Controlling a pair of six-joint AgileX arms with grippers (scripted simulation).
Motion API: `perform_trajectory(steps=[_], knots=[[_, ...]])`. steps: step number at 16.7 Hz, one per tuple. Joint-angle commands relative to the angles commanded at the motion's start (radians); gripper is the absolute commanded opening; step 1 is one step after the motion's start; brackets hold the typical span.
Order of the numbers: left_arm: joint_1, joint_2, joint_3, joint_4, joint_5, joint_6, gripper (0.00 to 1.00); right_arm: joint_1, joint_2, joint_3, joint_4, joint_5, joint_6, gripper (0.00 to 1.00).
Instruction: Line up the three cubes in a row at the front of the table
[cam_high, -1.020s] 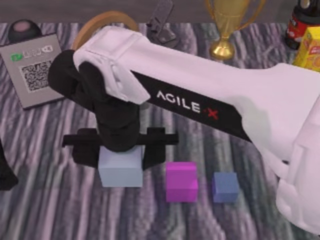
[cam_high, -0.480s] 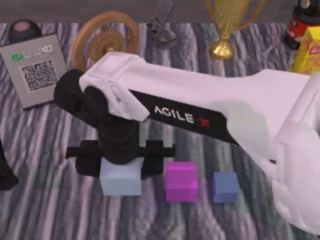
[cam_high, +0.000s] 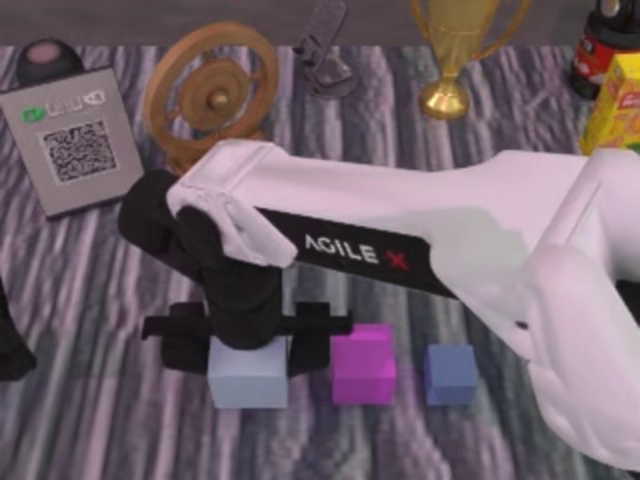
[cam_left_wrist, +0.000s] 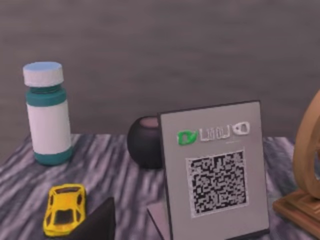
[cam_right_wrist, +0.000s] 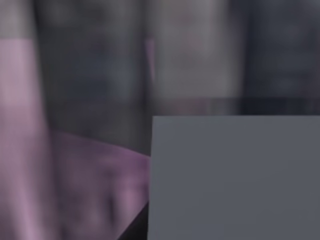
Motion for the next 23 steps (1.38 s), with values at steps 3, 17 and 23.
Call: perform_trajectory(steps=[3,17,23], knots=[[0.0,0.0,0.0,0.0,0.0,0.0,1.0,0.0,0.0,0.0,0.0,0.0,0.0,0.3],[0.0,0.0,0.0,0.0,0.0,0.0,1.0,0.0,0.0,0.0,0.0,0.0,0.0,1.0],[0.0,0.0,0.0,0.0,0.0,0.0,1.0,0.001,0.0,0.017,-0.017,0.001,-0.001,1.0]])
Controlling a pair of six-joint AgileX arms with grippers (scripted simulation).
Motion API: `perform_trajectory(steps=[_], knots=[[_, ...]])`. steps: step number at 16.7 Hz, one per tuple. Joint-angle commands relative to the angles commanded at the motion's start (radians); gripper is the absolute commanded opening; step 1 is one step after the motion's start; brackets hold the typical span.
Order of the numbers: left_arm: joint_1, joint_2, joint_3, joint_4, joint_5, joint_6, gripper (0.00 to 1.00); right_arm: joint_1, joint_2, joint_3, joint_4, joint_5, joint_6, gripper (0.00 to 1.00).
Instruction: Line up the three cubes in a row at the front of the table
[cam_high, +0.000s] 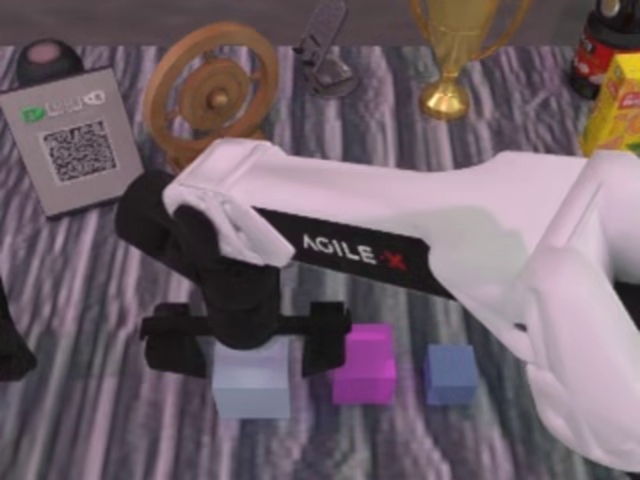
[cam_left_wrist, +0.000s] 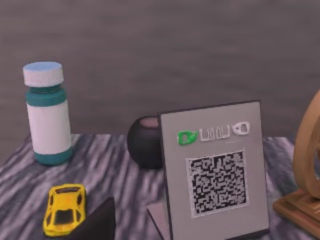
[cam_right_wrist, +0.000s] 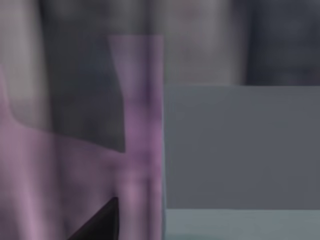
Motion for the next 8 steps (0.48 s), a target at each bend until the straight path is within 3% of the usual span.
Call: perform_trajectory(steps=[8], knots=[[0.0,0.0,0.0,0.0,0.0,0.0,1.0,0.005,-0.026,0.214,-0.24,-0.001,0.001,1.0]])
